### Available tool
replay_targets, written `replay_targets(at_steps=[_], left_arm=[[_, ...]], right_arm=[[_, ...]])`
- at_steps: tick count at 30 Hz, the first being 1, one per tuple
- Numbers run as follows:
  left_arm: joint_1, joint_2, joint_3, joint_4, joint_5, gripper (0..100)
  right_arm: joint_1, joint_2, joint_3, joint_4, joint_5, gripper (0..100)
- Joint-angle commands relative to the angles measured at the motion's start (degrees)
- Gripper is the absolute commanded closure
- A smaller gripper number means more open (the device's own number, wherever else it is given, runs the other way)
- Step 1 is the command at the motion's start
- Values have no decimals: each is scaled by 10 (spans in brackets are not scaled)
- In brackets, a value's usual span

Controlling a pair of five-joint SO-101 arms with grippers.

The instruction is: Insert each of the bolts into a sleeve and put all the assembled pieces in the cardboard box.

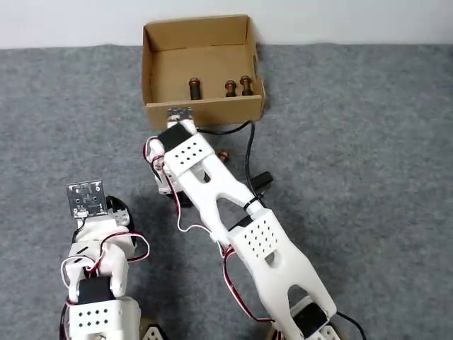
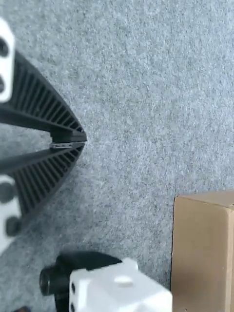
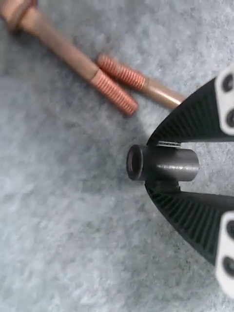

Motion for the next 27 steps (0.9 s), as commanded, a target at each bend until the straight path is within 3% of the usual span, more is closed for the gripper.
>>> replay_targets(at_steps=[1, 7, 12, 17, 27], left_arm=[[1, -1, -2, -18, -4, 995], [2, -1, -2, -18, -4, 995], [4, -1, -2, -18, -4, 995], [13, -1, -2, -18, -4, 995], [33, -1, -2, -16, -4, 995]], right_arm=[[19, -98, -31, 24, -1, 991], [22, -207, 9, 25, 0, 991], [42, -339, 168, 24, -1, 991], [102, -460, 323, 19, -6, 991], [215, -655, 497, 18, -6, 991]])
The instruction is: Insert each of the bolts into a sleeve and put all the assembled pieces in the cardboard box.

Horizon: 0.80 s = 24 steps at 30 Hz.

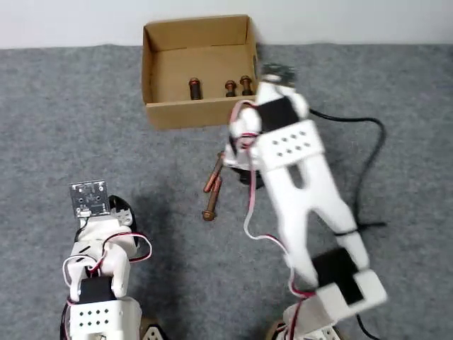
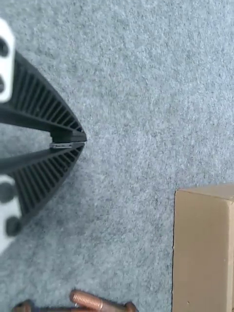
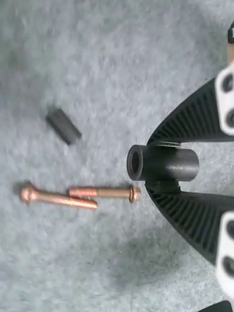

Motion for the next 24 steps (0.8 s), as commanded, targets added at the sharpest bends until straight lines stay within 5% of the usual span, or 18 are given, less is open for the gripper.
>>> replay_targets(at_steps=[1, 18, 24], left_arm=[[12, 0, -2, -16, -4, 995], [15, -6, -51, 25, -8, 994], [31, 1, -242, 191, -4, 994]], right_arm=[[39, -92, 52, 18, -6, 991], [105, -603, 596, -230, -1, 991], [149, -728, 687, -229, 11, 991]])
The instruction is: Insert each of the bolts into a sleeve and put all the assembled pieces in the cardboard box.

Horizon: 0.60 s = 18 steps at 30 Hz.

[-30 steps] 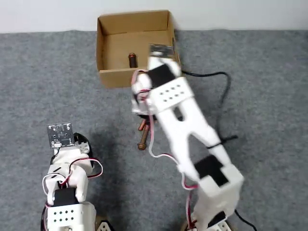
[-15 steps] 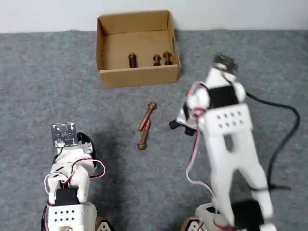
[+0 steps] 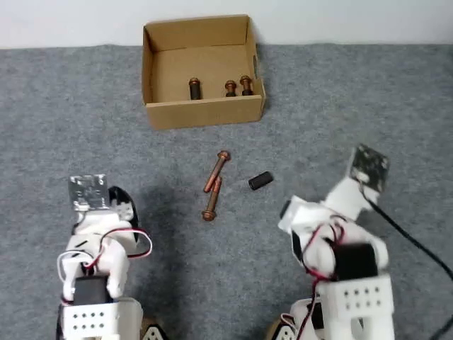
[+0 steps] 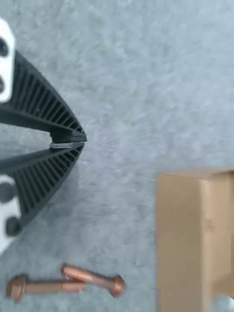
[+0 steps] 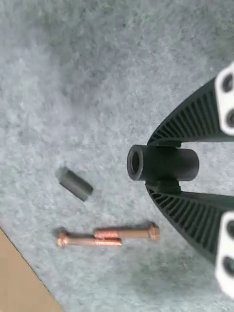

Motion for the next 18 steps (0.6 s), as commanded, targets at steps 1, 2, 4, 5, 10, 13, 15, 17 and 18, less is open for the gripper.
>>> replay_targets(at_steps=[1, 2, 4, 5, 10, 13, 15, 17, 18], left_arm=[[20, 3, -126, 102, 0, 994], [31, 13, -148, 120, 0, 994], [47, 57, -193, 140, 0, 994], [52, 91, -217, 144, 0, 994], [83, 318, -352, 170, 1, 994], [104, 439, -428, 207, 1, 994], [120, 500, -473, 242, 1, 994], [139, 555, -511, 260, 1, 993], [149, 576, -527, 261, 1, 992]], right_arm=[[13, -73, 19, -4, 14, 991], [13, -92, 29, -3, 15, 991], [15, -126, 46, -3, 16, 991], [15, -142, 55, -3, 16, 991], [15, -220, 107, 1, 17, 991], [15, -255, 116, 6, 17, 991], [15, -269, 123, 7, 17, 991], [15, -275, 125, 7, 17, 991], [15, -275, 126, 7, 17, 991]])
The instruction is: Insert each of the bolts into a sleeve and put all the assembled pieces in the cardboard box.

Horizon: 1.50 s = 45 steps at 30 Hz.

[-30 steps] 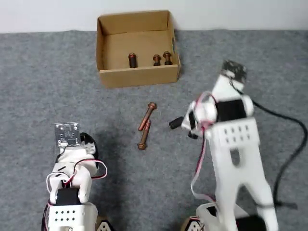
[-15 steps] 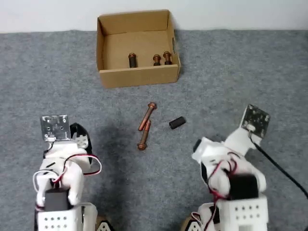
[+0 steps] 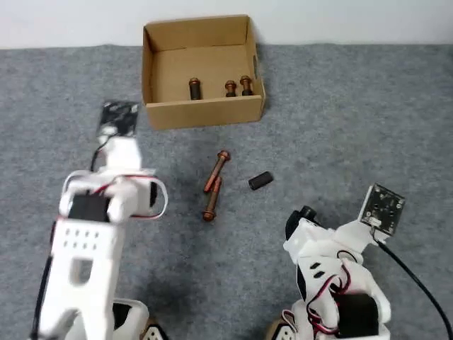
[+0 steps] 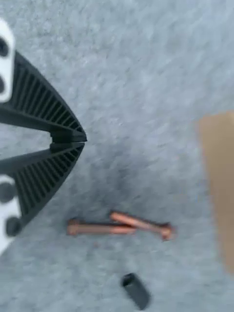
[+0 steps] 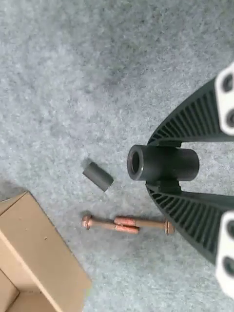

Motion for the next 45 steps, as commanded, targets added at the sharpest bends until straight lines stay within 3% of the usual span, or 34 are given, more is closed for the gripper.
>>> replay_targets(at_steps=[1, 6, 13, 29, 45], left_arm=[[34, 85, -80, 17, 4, 992], [82, 165, -149, 18, 55, 979], [123, 299, -268, 21, 105, 800], [161, 585, -477, 18, 104, 798], [124, 786, -679, 23, 103, 798]], right_arm=[[7, -12, -3, 3, 6, 991], [7, -13, 0, 3, 6, 991], [7, -16, 5, 3, 6, 991], [7, -17, 5, 3, 6, 991], [4, -17, 5, 3, 6, 991]])
